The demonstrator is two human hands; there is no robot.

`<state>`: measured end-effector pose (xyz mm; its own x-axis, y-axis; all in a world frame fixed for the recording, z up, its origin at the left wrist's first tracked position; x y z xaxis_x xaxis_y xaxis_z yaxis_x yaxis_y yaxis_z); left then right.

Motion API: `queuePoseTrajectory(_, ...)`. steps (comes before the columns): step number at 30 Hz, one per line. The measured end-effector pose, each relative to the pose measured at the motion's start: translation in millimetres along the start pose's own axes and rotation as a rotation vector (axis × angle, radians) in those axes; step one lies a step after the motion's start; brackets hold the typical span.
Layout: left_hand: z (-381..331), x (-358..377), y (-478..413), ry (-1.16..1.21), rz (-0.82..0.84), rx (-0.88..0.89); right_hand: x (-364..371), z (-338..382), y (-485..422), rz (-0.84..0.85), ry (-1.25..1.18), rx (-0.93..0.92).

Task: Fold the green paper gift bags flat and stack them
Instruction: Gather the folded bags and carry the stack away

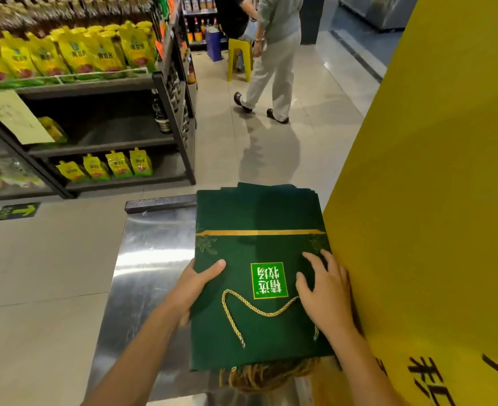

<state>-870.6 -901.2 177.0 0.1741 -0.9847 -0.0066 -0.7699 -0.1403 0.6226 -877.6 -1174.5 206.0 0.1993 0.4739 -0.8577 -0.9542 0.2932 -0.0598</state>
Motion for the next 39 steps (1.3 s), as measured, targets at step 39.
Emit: queuePoseTrajectory(39,-27,-263,46,0.115,-0.088,0.142,90,194,61,0.483,-0.803,0.259)
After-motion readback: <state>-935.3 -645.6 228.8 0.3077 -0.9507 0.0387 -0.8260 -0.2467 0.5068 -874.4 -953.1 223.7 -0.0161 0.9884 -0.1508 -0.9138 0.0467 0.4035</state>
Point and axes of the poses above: each hand's wrist, its own y-axis away from the middle knuckle, its own x-axis out of the palm, z = x × y, the point moved 9 cm from there along -y, towards the middle knuckle, and after that the axes turned 9 degrees about -z, right-handed, at the moved point
